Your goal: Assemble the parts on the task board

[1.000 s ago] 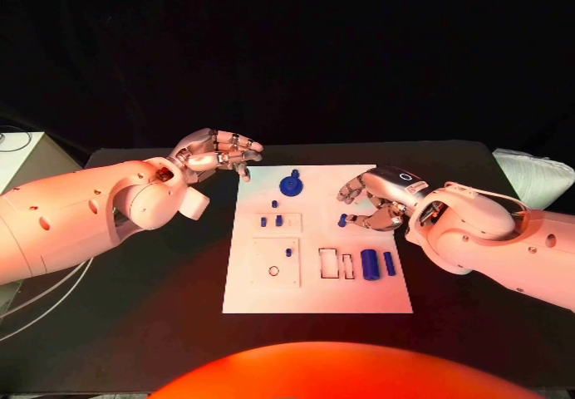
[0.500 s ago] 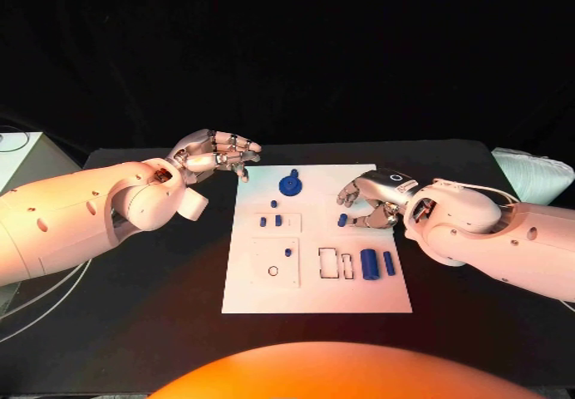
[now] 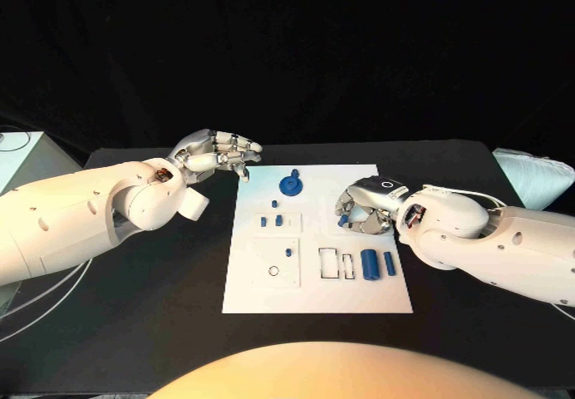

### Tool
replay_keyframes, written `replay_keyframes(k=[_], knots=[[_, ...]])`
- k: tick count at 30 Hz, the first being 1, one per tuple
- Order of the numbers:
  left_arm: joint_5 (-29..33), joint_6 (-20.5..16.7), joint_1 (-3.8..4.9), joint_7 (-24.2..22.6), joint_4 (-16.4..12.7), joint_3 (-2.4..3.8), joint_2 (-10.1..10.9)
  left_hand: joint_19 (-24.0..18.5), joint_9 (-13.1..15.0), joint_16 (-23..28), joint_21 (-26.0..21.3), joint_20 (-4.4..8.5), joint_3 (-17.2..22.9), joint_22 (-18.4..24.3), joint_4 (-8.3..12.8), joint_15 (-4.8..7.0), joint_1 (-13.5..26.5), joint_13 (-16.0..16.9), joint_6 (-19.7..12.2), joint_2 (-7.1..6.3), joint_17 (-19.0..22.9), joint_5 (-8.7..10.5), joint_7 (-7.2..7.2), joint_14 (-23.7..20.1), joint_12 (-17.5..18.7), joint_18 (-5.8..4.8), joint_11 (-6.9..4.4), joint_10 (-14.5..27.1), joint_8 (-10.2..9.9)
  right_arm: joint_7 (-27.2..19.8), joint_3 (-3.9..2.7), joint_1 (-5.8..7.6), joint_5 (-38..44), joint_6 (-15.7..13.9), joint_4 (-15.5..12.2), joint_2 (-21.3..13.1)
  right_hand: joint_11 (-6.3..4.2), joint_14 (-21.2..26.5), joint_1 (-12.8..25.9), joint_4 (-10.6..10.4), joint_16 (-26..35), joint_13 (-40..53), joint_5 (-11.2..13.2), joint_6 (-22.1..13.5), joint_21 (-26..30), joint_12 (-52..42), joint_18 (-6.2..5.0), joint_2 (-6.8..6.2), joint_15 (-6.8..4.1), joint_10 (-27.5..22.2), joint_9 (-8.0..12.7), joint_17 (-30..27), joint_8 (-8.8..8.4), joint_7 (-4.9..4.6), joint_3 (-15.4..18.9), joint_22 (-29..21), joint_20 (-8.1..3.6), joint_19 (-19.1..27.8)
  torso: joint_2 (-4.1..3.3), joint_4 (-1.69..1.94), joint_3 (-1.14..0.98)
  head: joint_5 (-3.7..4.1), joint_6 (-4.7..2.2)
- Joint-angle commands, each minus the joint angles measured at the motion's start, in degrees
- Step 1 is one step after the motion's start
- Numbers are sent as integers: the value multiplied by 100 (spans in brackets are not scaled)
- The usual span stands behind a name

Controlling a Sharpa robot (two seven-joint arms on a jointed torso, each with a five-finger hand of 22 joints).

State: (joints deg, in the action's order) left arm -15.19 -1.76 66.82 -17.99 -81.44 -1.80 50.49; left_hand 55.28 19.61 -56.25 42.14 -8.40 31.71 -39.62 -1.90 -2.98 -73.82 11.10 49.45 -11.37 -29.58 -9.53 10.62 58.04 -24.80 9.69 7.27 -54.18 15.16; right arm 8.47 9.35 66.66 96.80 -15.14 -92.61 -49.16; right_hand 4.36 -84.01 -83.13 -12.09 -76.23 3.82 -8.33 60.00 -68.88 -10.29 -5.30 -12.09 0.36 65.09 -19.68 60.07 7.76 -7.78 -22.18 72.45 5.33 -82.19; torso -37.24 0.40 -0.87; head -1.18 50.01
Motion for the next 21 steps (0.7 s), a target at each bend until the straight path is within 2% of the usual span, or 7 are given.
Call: replay_keyframes(k=[1,9,16,19,21], knots=[[45,92,0,-62,-11,4,-4,31,4,36,-21,-18,-45,9,-4,-27,-42,-10,-17,8,9,22,22,4,21,80,5,40,-30,42,3,-16,152,147,22,18,8,-73,-34,-16,-30,-7,-25,61,-38,1,78,-20,-55,60,-9,8,43,3,-64,21,-2,-54,-1,-1,-3,-1,-1],[46,103,0,-51,-10,4,-4,31,4,36,-21,-18,-45,9,-4,-27,-42,-10,-17,8,9,22,22,4,21,80,5,40,-30,62,7,-41,200,104,47,77,7,-72,-36,-23,-30,-9,-26,75,-55,17,81,-34,-56,76,-10,2,48,4,-103,38,-7,-60,0,-5,-3,6,-1],[46,105,0,-48,-9,4,-4,37,7,41,-46,-22,-66,27,-16,-30,-49,-16,-20,16,11,27,21,-3,19,81,6,46,-27,98,9,-92,166,-34,59,128,-36,-73,-13,-83,-52,1,-68,235,-128,69,96,17,-90,272,-51,10,134,46,-367,118,-33,-84,-2,1,-3,15,-1],[46,106,0,-47,-9,4,-3,37,7,41,-46,-22,-66,27,-16,-30,-49,-16,-20,16,11,27,21,-3,19,81,6,46,-27,128,9,-101,138,-118,56,132,-60,-75,-12,-86,-66,3,118,289,-176,123,107,60,-119,376,-84,15,179,72,-550,169,-53,-102,-1,0,-2,12,-1],[46,106,0,-46,-9,4,-3,37,7,41,-46,-22,-66,27,-16,-30,-49,-16,-20,16,11,27,21,-3,19,81,6,46,-27,169,9,-106,125,-207,51,132,-82,-78,-11,-76,-75,10,106,338,-223,132,116,84,-134,448,-110,24,218,91,-627,212,-59,-119,-1,-3,-1,13,-1]])
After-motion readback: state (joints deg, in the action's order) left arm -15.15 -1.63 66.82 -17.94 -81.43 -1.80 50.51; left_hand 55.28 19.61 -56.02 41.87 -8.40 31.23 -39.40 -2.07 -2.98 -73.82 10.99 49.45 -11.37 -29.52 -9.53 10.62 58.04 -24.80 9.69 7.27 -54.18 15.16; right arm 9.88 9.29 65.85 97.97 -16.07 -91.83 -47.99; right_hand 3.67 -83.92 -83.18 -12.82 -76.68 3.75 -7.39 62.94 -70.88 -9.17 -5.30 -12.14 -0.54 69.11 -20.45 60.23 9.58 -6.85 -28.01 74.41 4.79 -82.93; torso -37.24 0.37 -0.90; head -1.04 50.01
